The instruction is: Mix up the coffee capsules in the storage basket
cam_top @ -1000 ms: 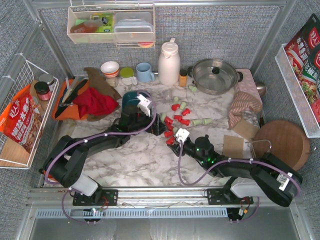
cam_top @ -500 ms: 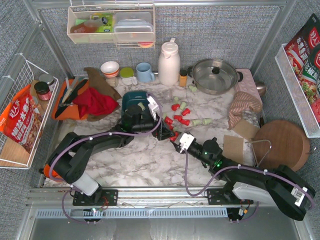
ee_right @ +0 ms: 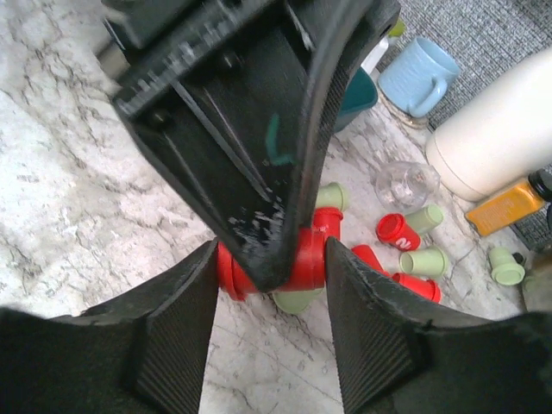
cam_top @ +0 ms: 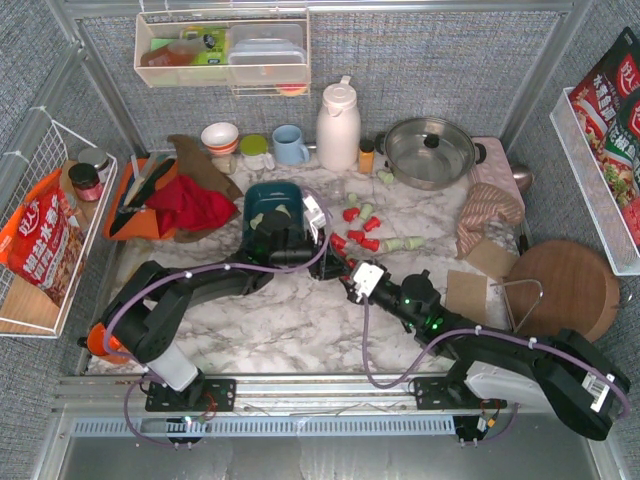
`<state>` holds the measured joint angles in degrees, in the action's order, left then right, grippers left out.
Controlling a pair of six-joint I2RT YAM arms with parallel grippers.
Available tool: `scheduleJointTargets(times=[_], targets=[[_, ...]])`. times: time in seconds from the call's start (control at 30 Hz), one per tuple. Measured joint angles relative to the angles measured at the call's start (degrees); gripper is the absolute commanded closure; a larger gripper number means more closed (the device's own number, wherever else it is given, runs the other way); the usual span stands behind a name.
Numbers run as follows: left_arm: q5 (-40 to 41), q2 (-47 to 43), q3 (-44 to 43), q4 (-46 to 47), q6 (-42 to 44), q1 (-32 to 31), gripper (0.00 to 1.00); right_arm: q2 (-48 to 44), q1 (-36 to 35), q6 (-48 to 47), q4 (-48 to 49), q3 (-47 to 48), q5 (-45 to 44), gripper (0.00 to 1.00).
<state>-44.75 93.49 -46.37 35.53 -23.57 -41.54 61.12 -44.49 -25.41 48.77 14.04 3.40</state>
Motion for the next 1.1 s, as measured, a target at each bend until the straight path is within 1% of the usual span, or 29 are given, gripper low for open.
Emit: scheduleJointTargets(times=[0.07, 0.17, 0.27, 0.33, 0.4, 0.57, 0.63, 0.67, 0.73, 0.77, 0.8, 0.83, 0.97, 1.1], targets=[[2.3, -0.2, 0.0, -0.1, -0.2, 0.1, 0.64, 0.0, 0.0, 0.4, -1.1, 1.0, -0.1, 0.35], [6.0, -1.7, 0.0, -1.3, -0.2, 0.1, 0.66, 0.0, -0.1, 1.9, -2.1, 2.6, -0.9, 0.27], [10.9, -3.6, -0.6, -3.4, 0.0, 0.7, 0.66, -0.2, 0.0, 4.4, -5.5, 4.2, -4.0, 0.25], [15.4, -4.7, -0.8, -5.0, -0.1, 1.8, 0.66, -0.2, 0.1, 6.8, -8.0, 5.4, -6.1, 0.25], [21.5, -6.0, -0.8, -7.5, -0.5, 3.3, 0.63, 0.3, 0.5, 10.1, -10.9, 7.1, -8.6, 0.25], [38.2, -7.5, -0.8, -12.3, -1.4, 9.6, 0.51, 5.7, 2.1, 21.8, -18.4, 13.1, -15.3, 0.25], [42.6, -6.3, -1.0, -13.5, -2.1, 12.4, 0.43, 9.6, 2.4, 26.5, -21.0, 15.6, -17.1, 0.25], [44.0, -5.4, -1.4, -14.1, -2.2, 13.2, 0.37, 11.3, 2.5, 28.2, -21.8, 16.6, -17.7, 0.25], [45.9, -3.0, -2.6, -15.2, -2.3, 14.5, 0.19, 15.7, 2.4, 32.3, -23.4, 18.7, -18.5, 0.25], [46.4, -1.7, -3.1, -15.5, -2.4, 14.8, 0.12, 17.8, 2.5, 34.2, -24.3, 19.7, -18.9, 0.25], [47.3, -0.7, -3.5, -15.9, -2.4, 15.1, 0.02, 19.7, 2.4, 36.1, -25.0, 20.6, -19.2, 0.25], [47.8, 0.2, -3.9, -16.3, -2.6, 15.4, 0.01, 21.5, 2.4, 37.8, -25.6, 21.5, -19.3, 0.25], [49.6, 2.0, -4.4, -17.7, -3.6, 16.0, 0.00, 26.9, 2.4, 43.6, -27.1, 24.1, -19.4, 0.25], [50.8, -1.0, -2.0, -17.4, -3.6, 16.0, 0.00, 30.1, 2.3, 46.3, -28.3, 25.9, -19.4, 0.25]])
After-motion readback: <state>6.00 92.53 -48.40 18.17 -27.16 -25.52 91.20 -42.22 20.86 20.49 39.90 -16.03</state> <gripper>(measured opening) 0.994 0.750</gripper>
